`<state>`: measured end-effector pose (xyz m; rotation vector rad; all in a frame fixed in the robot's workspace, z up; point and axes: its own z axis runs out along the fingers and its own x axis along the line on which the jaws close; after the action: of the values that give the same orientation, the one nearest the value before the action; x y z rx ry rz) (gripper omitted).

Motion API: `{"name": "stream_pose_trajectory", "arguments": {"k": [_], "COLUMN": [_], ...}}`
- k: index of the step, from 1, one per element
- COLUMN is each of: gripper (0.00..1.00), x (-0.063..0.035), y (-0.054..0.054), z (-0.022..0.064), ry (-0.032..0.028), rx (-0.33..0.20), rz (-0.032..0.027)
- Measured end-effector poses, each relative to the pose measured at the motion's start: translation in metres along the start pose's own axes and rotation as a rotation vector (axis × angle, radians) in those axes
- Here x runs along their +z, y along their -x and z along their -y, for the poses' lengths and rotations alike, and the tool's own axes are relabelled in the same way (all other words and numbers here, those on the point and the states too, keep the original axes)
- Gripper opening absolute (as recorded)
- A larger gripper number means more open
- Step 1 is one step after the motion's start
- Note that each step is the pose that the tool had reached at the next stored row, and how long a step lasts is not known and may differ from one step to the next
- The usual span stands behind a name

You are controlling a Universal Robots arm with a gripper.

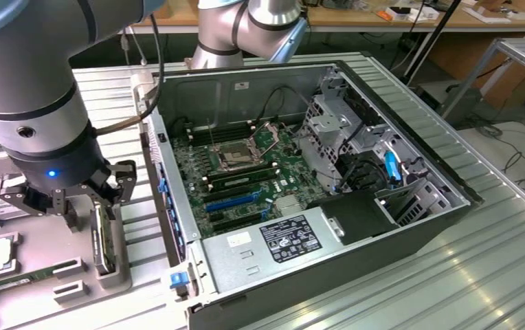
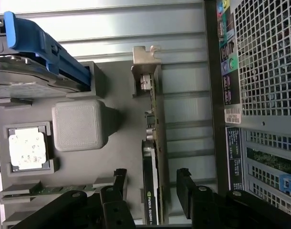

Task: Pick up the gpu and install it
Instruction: 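Pick up the gpu and move the gpu toward the slot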

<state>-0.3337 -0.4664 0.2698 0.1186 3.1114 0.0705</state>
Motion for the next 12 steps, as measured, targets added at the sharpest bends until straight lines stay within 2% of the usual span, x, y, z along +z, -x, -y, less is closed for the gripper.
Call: {"name": "stream_pose_trajectory", "arguments": {"k": [7, 12], "gripper": [0.54, 0.54], "x": [0.0136, 0.0161], "y": [-0.003, -0.002], "z": [0.0049, 0.0080], "ry": [0.0006, 0.0032], "rx": [0.000, 0.000], "rz": [0.0001, -0.0003]}}
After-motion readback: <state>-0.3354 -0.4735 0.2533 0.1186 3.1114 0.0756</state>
